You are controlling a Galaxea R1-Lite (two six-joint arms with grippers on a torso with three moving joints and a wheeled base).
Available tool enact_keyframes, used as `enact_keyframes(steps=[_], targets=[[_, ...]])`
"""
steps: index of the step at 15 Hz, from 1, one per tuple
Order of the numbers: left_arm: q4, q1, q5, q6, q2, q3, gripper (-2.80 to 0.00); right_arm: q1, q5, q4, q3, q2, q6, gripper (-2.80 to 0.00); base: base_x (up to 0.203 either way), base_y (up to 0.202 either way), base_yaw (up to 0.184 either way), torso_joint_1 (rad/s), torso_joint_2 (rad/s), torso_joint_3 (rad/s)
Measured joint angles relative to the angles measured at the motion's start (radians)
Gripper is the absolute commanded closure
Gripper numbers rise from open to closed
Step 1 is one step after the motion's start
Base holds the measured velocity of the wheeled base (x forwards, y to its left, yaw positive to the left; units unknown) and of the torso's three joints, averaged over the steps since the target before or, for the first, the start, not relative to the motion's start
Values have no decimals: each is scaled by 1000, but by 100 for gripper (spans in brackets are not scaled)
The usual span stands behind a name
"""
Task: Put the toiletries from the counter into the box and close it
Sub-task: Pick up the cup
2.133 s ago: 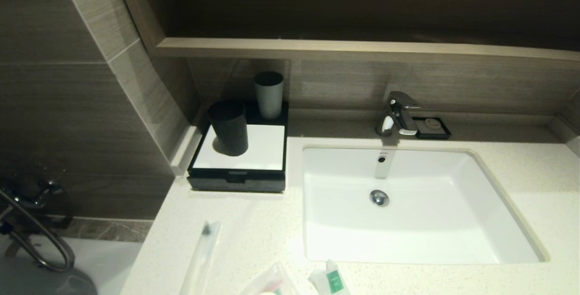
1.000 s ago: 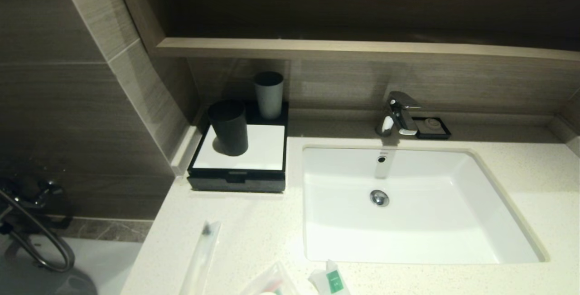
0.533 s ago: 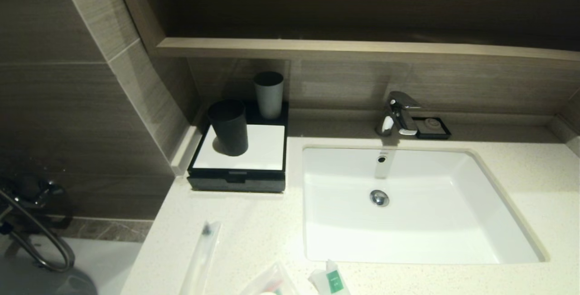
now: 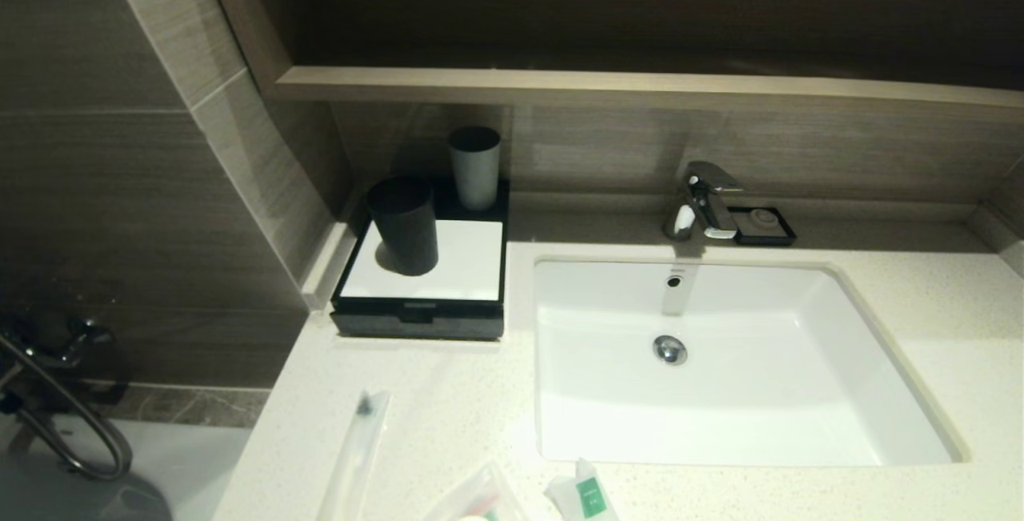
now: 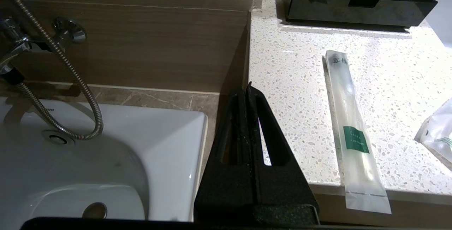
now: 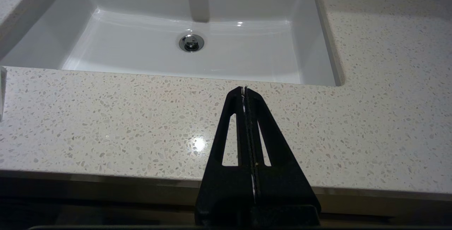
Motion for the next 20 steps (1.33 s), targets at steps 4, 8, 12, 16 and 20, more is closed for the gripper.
enact_keyframes(steps=[4, 8, 12, 16, 20], targets=[[0, 0, 0, 0, 0, 0, 0, 0, 1, 0, 0, 0, 0, 0, 0, 0, 0, 0, 0, 0], [0, 0, 0, 1, 0, 0, 0, 0, 1, 0, 0, 0, 0, 0, 0, 0, 0, 0, 0, 0], [0, 0, 0, 1, 0, 0, 0, 0, 0, 0, 0, 0, 0, 0, 0, 0, 0, 0, 0, 0], [5, 0, 5, 4, 0, -13, 0, 0, 1, 0, 0, 0, 0, 0, 0, 0, 0, 0, 0, 0], [94, 0, 2, 8, 0, -157, 0, 0, 0, 0, 0, 0, 0, 0, 0, 0, 0, 0, 0, 0]])
